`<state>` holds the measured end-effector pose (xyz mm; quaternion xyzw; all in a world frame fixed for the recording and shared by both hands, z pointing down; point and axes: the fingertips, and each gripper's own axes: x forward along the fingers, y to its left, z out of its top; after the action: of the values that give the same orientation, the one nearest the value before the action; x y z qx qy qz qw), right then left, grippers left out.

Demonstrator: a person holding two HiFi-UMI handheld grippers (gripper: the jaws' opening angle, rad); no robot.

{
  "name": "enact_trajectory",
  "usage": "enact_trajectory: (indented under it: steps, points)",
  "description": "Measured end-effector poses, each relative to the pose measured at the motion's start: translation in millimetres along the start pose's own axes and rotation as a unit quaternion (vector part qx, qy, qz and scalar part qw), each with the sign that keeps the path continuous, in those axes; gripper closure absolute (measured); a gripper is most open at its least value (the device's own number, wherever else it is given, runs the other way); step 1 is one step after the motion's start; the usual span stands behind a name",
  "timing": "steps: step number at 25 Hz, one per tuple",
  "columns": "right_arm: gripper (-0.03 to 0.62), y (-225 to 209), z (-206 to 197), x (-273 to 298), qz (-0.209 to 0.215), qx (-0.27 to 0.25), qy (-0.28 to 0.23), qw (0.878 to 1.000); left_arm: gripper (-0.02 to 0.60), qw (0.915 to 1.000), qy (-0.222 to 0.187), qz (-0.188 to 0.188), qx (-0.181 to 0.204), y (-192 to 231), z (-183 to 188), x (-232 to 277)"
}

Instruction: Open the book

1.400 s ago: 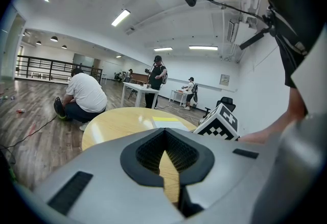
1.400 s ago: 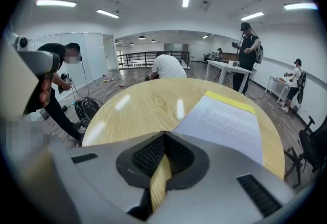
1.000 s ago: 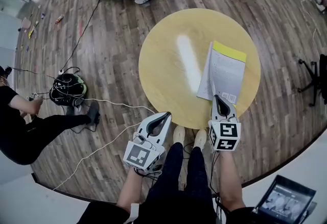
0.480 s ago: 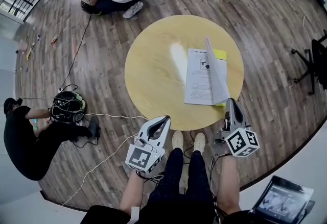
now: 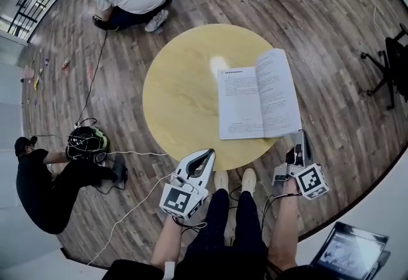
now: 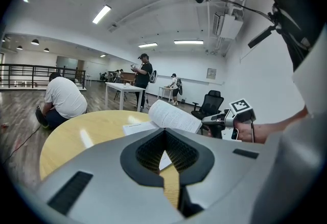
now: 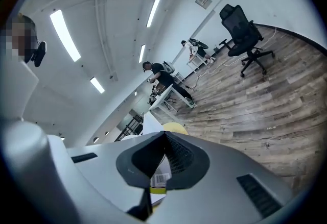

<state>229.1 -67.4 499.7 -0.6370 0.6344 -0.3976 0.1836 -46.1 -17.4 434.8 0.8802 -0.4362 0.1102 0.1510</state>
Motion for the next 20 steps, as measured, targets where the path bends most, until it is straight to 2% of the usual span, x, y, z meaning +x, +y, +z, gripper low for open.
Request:
enact_trajectory:
  steps: [8,13,20]
  points:
    - [0.589,-75.0,10.2,2.1,-0.051,0.005,0.011,0.999,0.584,0.9999,0.001,0.011,-0.007,-1.5,-0.1,20.3]
    - [0.589,-101.5,-3.5,10.9,-0.048,0.004,0.039,0.998,0.584,0.9998,0.016,0.006,-0.010,-8.2,-15.8,33.7]
    - [0.589,-126.2,-13.5,10.1,-0.043,0.005,0.045,0.998,0.584,0.9997,0.021,0.001,-0.016,-9.7,-31.1,51.4]
